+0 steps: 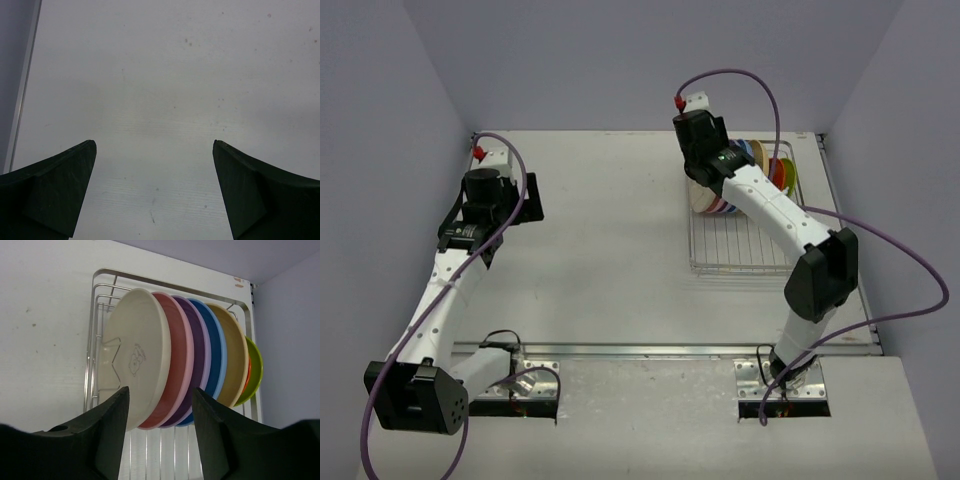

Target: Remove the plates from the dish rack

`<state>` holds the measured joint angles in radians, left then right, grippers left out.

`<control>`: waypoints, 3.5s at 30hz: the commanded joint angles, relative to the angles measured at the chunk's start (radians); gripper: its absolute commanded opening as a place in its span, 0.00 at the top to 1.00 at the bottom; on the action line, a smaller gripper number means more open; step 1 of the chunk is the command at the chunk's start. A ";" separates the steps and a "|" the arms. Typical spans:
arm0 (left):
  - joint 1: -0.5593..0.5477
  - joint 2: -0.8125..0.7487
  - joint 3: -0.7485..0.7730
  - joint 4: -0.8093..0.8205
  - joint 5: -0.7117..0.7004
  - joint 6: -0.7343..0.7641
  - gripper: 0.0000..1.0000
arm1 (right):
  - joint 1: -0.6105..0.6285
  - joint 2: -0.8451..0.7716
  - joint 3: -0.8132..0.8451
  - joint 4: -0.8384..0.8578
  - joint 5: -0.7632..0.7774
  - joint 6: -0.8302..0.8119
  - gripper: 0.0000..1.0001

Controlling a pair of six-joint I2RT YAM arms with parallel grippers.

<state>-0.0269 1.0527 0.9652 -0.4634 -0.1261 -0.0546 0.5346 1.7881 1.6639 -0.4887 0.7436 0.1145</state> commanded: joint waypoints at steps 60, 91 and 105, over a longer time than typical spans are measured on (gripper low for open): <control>-0.005 -0.006 0.051 0.004 -0.010 0.028 0.00 | 0.021 0.060 -0.153 1.241 0.392 -1.137 1.00; -0.005 0.049 0.020 0.180 0.924 -0.105 0.29 | 0.061 -0.194 -0.013 -0.133 -1.080 0.044 1.00; -0.010 0.127 0.012 0.102 0.970 -0.014 0.58 | 0.064 -0.104 0.082 -0.140 -1.081 0.073 1.00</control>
<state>-0.0281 1.1658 0.9730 -0.3517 0.8170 -0.1208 0.5934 1.6772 1.6789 -0.6724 -0.3222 0.1594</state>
